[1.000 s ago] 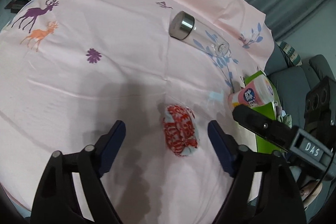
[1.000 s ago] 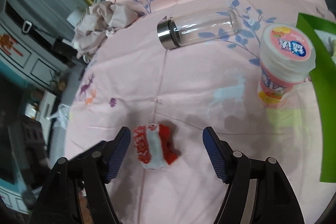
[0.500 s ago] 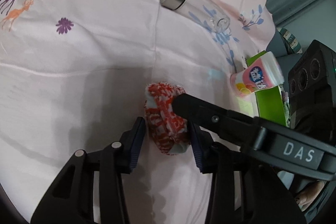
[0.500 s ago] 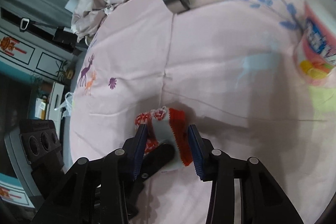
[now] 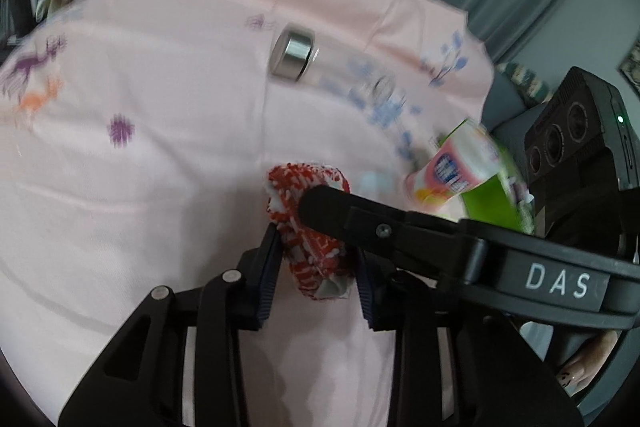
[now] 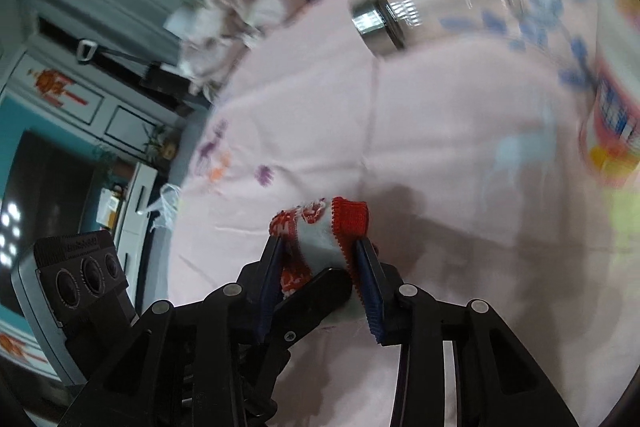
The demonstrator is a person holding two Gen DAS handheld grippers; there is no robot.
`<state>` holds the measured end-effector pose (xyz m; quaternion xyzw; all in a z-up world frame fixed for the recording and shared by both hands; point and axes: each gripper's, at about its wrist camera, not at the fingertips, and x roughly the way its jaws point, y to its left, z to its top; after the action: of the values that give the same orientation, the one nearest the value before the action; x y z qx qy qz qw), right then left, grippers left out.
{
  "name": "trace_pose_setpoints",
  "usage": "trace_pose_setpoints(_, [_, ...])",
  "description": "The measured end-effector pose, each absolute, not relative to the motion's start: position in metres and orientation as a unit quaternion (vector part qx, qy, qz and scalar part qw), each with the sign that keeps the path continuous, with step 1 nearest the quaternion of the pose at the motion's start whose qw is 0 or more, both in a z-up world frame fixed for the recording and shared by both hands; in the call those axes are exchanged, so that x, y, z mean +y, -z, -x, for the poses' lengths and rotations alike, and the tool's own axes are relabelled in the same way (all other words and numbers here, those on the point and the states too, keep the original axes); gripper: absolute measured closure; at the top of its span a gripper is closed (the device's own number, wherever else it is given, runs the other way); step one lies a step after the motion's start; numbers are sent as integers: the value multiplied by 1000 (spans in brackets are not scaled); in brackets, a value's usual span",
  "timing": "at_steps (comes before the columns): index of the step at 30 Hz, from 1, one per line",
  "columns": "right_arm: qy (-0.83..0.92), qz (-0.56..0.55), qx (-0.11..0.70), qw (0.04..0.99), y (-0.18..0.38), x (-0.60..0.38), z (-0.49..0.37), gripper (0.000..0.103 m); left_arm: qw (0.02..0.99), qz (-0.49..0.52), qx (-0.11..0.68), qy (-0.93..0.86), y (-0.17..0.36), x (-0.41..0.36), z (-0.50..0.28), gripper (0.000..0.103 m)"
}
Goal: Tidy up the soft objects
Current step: 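Carry the red-white sock into the green box and lower it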
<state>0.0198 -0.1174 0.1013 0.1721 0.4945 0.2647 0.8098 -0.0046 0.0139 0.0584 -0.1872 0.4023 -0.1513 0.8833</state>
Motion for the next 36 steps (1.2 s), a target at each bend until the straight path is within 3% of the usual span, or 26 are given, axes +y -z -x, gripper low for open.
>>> trace_pose_setpoints(6, [-300, -152, 411, 847, -151, -118, 0, 63, 927, 165, 303, 150, -99, 10, 29, 72])
trace_pose_setpoints(18, [-261, -146, 296, 907, -238, -187, 39, 63, 947, 113, 195, 227, -178, -59, 48, 72])
trace_pose_setpoints(36, [-134, -256, 261, 921, -234, -323, 58, 63, 917, 44, 228, 325, -186, -189, 27, 72])
